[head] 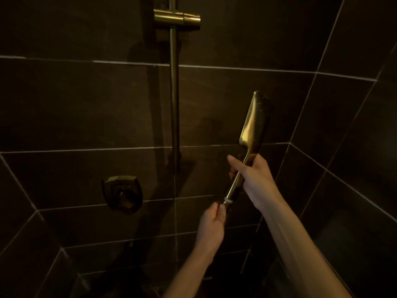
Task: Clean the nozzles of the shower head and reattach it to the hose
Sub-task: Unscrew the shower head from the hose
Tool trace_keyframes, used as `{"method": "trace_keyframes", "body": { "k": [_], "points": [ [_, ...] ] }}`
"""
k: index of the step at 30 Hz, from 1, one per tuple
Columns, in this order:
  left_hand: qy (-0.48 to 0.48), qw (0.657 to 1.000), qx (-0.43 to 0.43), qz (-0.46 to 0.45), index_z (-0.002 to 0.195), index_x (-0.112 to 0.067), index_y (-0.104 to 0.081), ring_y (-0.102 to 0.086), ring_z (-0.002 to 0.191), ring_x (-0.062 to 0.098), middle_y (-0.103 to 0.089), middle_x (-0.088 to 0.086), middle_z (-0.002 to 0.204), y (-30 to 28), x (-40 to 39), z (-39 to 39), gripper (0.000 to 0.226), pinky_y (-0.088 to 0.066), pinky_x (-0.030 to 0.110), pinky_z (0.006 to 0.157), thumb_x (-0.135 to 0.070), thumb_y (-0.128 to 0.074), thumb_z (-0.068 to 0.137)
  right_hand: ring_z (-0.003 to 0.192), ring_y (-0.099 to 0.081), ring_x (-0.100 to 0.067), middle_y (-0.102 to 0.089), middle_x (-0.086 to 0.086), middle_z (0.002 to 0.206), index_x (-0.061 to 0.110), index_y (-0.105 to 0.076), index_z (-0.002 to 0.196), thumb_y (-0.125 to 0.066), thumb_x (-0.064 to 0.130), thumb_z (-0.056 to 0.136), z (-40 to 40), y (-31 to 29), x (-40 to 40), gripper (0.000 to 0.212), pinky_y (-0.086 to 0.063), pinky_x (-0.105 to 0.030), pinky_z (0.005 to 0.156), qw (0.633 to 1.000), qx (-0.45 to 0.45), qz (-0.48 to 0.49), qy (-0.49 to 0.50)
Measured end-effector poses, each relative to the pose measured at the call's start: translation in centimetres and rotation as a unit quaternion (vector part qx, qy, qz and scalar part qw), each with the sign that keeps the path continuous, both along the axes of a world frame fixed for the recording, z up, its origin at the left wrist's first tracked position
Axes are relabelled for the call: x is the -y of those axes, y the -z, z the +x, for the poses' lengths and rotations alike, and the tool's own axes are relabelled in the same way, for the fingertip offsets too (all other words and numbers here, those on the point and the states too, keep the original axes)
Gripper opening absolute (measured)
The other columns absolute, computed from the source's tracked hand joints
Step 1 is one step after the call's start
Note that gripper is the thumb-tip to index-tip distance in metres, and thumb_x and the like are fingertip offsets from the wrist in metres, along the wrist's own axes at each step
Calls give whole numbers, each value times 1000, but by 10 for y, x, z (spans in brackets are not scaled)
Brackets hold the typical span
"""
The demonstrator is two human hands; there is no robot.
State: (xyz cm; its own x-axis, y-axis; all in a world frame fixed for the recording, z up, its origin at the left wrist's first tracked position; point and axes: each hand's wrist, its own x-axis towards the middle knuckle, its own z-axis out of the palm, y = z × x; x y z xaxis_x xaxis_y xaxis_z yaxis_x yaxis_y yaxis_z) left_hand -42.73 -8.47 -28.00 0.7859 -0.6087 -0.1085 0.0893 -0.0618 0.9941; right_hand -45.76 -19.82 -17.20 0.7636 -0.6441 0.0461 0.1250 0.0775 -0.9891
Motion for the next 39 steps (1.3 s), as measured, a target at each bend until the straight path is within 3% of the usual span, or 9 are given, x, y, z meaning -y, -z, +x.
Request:
{"method": "trace_keyframes", "body": {
  "k": [4, 6, 7, 9, 14, 20, 28, 35, 39],
  "points": [
    [-1, 1000, 4, -9, 133, -11, -52, -60, 108, 32, -62, 17, 112, 3, 4, 4, 38, -49, 38, 91, -32, -39, 104, 95, -69, -20, -67, -5, 105, 21, -57, 117, -64, 18, 91, 6, -2, 8, 27, -53, -35, 84, 999, 6, 19, -36],
    [-5, 1000, -5, -15, 138, -4, -45, -61, 100, 31, -57, 26, 116, 6, 6, 9, 43, -50, 39, 88, -31, -39, 105, 102, -69, -25, -68, -12, 111, 20, -52, 123, -59, 12, 94, 7, -6, 13, 32, -54, -40, 89, 995, 20, 56, -83],
    [-6, 1000, -9, -22, 138, -3, -44, -61, 86, 20, -58, 24, 103, 7, 7, 12, 44, -49, 33, 79, -31, -40, 105, 105, -68, -27, -67, -15, 114, 20, -50, 125, -57, 10, 94, 7, -9, 16, 33, -54, -42, 91, 992, 25, 71, -104],
    [-4, 999, -14, -29, 135, -6, -48, -50, 73, 6, -54, 2, 82, 9, 8, 16, 40, -43, 24, 69, -31, -40, 105, 110, -64, -30, -63, -16, 119, 17, -50, 125, -57, 9, 94, 6, -14, 21, 32, -52, -46, 95, 988, 18, 73, -136],
    [9, 999, -13, -28, 126, -18, -55, -49, 72, 5, -52, -6, 83, 10, 12, 19, 32, -42, 23, 68, -33, -39, 104, 113, -65, -31, -59, -11, 107, 5, -55, 122, -53, 10, 97, 4, -17, 24, 25, -46, -50, 104, 989, -6, 10, -150],
    [17, 999, -21, -34, 143, -15, -44, -51, 75, 4, -54, -8, 86, 2, 17, 26, 42, -43, 21, 71, -31, -39, 105, 107, -67, -36, -66, -18, 109, 7, -51, 129, -46, 9, 101, 8, -17, 27, 28, -52, -51, 96, 990, 74, 33, -116],
    [25, 997, 15, -70, 118, -25, -62, -65, 73, 3, -65, -5, 86, -18, 18, 50, 23, -51, 19, 70, -22, -46, 102, 101, -69, -29, -72, -12, 104, 7, -53, 127, -46, 10, 101, 10, -37, 55, 27, -57, -43, 88, 990, 111, -4, -91],
    [56, 990, 47, -123, 115, -13, -60, -69, 88, 19, -67, 10, 97, -70, 29, 84, 20, -59, 39, 86, -6, -49, 99, 103, -68, -29, -70, -14, 112, 7, -54, 128, -51, 12, 99, 8, -45, 73, 30, -55, -41, 85, 990, 120, 11, -77],
    [72, 987, 81, -117, 103, -14, -61, -66, 89, 18, -63, 9, 99, -111, 41, 111, 16, -61, 41, 82, -2, -52, 97, 105, -69, -28, -72, -12, 112, 11, -63, 123, -56, 12, 95, 9, -56, 82, 28, -53, -41, 88, 992, 111, 1, -67]
  ]
}}
